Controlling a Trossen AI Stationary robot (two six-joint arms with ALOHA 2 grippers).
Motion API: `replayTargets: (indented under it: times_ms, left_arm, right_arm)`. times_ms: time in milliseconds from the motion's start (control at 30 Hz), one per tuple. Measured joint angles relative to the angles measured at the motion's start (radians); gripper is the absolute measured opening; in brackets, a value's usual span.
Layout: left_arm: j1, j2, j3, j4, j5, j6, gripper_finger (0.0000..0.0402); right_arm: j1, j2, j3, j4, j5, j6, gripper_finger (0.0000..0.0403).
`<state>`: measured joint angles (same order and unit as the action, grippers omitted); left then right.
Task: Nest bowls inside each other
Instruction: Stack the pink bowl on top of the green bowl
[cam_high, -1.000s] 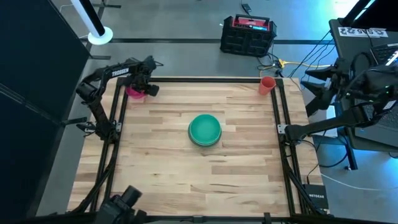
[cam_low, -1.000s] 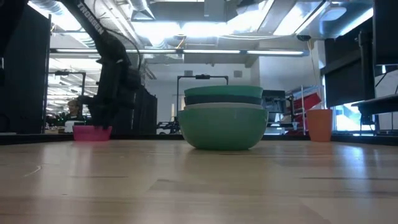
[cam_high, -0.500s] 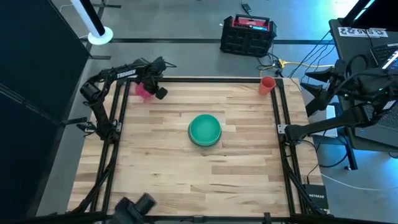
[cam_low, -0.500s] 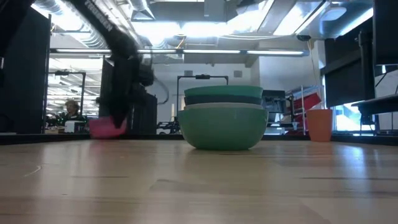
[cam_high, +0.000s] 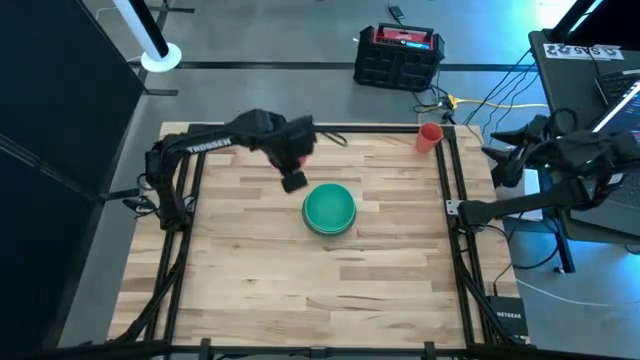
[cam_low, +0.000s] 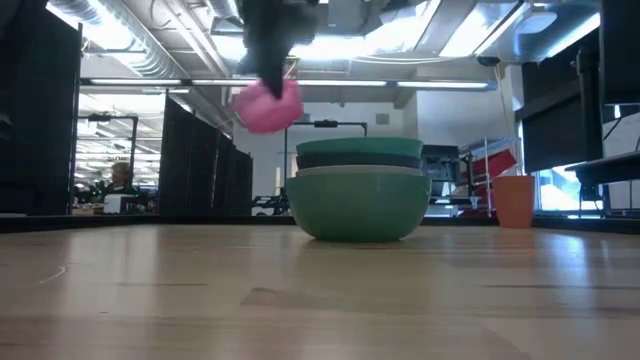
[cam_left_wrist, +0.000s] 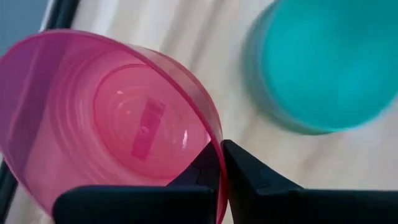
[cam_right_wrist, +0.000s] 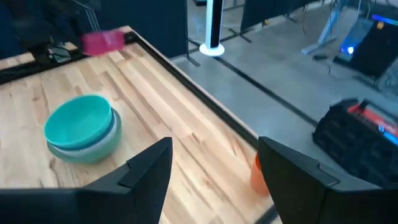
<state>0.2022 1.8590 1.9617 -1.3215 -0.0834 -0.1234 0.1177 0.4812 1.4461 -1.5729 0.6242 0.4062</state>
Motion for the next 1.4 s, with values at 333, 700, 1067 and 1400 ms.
replayTargets:
  times_ms: [333, 700, 1067, 1400]
  left_arm:
    - [-0.138, 0.218, 0.22, -0.027, 0.012, -0.029, 0.0]
    - [-0.203, 0.369, 0.325, -0.029, 0.026, -0.008, 0.0]
    - [-0.232, 0.465, 0.321, -0.032, 0.081, 0.032, 0.0]
    - [-0.222, 0.498, 0.32, -0.029, 0.067, 0.079, 0.0018]
  right_arm:
    - [0.0, -0.091, -0.144, 0.011, -0.044, 0.053, 0.0225]
    - [0.0, -0.116, -0.191, 0.033, -0.097, 0.061, 0.0225]
    - [0.0, -0.116, -0.191, 0.03, -0.117, 0.058, 0.0225]
    - [0.0, -0.116, -0.191, 0.029, -0.155, 0.057, 0.0225]
